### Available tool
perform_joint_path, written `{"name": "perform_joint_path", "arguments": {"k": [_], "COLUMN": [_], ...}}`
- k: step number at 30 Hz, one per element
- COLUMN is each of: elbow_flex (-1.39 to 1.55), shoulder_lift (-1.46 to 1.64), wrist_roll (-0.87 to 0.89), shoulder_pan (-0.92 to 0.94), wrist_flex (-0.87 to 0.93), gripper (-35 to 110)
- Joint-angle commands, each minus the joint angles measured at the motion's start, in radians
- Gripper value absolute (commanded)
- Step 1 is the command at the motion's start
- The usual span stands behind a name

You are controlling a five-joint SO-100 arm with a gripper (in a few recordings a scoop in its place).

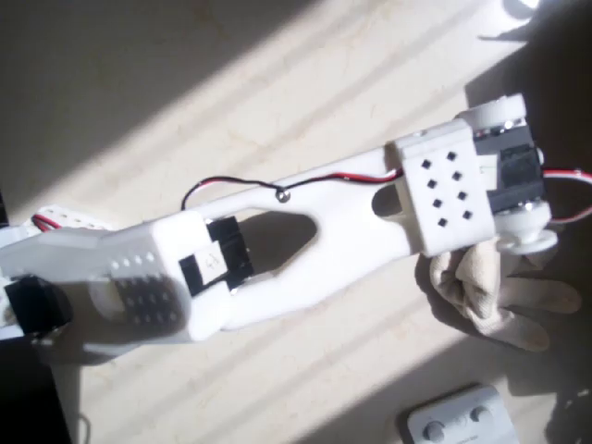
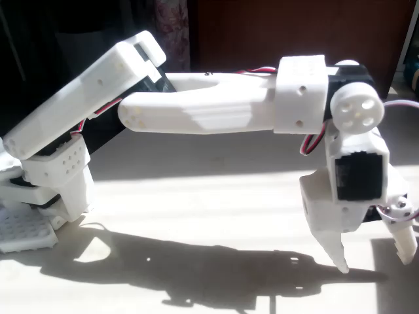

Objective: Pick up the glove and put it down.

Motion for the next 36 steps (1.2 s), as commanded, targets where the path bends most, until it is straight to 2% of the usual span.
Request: {"name": "perform_joint_path", "arguments": {"k": [1,10,36], "elbow_flex": [-0.021,-0.02,-0.011], "shoulder_lift": [0.008,0.008,0.012], "wrist_roll": [-0.006,-0.005,-0.006], "shoulder_pan": [-0.011,-0.006,-0.002], "wrist_flex": [-0.009,-0.009,-0.008], "gripper": [24,-1,1]}}
